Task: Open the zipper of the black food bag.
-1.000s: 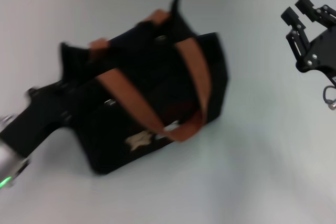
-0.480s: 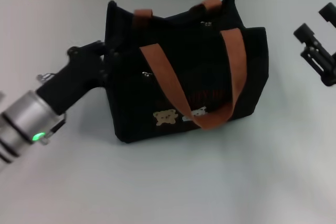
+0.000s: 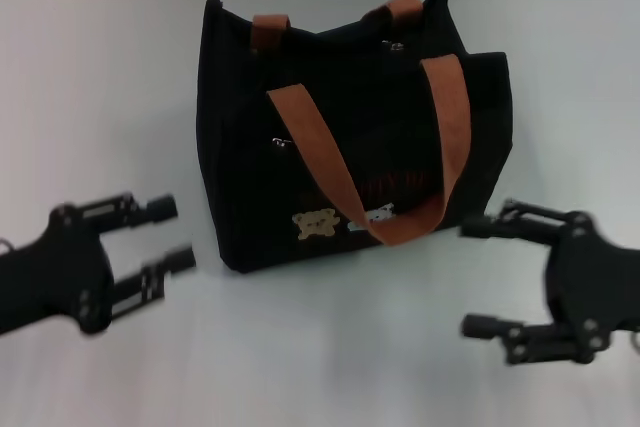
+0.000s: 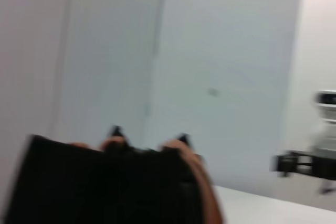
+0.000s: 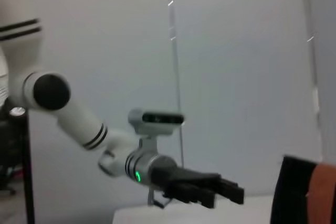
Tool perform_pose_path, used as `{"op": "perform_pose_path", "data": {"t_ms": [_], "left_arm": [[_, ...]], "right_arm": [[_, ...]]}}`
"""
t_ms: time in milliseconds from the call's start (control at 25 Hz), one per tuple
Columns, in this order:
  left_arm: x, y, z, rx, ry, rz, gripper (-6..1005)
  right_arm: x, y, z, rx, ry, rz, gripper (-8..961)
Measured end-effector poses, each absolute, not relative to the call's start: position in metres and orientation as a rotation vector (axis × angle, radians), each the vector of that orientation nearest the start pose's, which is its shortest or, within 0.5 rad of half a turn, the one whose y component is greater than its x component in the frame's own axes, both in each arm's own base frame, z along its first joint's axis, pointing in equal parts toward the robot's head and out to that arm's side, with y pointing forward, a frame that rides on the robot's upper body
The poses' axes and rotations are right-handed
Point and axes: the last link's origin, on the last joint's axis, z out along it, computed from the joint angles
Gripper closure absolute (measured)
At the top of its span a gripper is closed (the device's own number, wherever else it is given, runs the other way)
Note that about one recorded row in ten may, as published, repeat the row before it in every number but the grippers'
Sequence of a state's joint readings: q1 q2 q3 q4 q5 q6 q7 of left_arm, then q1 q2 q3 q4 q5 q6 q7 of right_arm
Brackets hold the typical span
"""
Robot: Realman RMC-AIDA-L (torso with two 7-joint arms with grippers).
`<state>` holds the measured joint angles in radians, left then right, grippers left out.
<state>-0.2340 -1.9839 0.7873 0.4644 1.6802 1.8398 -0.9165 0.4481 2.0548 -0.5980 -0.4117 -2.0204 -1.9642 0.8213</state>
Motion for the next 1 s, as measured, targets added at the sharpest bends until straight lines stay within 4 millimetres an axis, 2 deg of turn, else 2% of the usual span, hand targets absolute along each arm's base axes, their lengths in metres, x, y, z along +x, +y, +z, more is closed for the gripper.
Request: {"op": "perform_pose_path", "data": {"t_ms": [200, 480, 1000], "left_arm": [[-0.314, 0.214, 0.021, -2.705, -0.335, -1.027, 506], [-0.311, 0.216, 0.017, -2.718, -0.33, -1.026, 197], [-0.31, 0.216, 0.017, -2.718, -0.33, -1.028, 197]], "right_arm": [[0.257, 0.252, -0.024, -2.865, 0.077, 1.122, 119], [0.252, 0.256, -0.03, -2.877, 0.083, 1.124, 118], [0.252, 0.256, -0.03, -2.871, 0.089, 1.128, 123]]}}
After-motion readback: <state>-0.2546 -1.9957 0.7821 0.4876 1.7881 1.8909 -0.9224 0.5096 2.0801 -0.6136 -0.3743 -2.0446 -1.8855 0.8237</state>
